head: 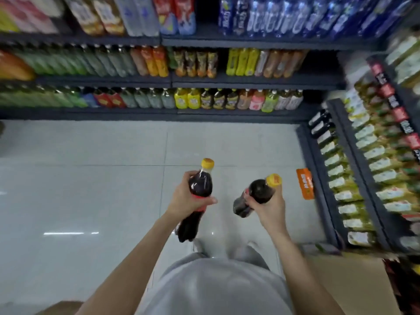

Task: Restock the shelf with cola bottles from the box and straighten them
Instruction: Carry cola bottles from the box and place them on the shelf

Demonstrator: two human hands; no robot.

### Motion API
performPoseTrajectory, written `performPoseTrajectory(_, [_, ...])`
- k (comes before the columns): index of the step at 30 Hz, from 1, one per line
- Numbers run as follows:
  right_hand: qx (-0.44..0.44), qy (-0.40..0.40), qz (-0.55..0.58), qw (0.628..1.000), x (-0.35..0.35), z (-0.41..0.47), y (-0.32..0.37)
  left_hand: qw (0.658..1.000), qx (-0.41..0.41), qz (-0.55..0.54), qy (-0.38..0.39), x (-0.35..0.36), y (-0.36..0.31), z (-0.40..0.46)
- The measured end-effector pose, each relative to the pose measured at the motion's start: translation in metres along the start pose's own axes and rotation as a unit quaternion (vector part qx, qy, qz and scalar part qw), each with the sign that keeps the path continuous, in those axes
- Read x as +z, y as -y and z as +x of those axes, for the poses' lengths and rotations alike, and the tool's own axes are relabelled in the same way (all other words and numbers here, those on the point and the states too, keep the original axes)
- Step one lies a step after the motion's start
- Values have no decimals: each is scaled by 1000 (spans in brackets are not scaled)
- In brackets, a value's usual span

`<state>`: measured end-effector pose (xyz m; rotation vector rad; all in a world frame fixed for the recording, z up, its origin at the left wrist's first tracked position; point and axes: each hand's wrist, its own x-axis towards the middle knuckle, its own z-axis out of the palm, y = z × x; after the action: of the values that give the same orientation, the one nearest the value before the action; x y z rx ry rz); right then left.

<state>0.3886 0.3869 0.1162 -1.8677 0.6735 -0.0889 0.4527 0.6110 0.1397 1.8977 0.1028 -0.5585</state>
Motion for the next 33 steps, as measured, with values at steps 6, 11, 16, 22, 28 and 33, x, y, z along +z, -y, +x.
performPoseTrajectory(6, [-32, 117, -48, 991, 139, 51, 98, 989, -55, 96, -100, -135, 29, 49])
performPoseTrajectory(11, [-123, 239, -72, 961, 245, 113, 195, 980, -36, 21, -197, -258, 24, 104])
performPoseTrajectory(16, [-216, 306, -12, 927, 351, 182, 311, 963, 31, -21, -267, -379, -31, 172])
performPoseTrajectory(22, [-314, 282, 48, 905, 442, 252, 468, 935, 165, -41, -310, -524, -109, 256])
performPoseTrajectory(28, [-405, 164, 121, 892, 519, 309, 588, 878, 316, -49, -357, -641, -187, 367])
performPoseTrajectory(33, [-464, 39, 133, 875, 582, 348, 650, 834, 404, -60, -371, -706, -247, 463])
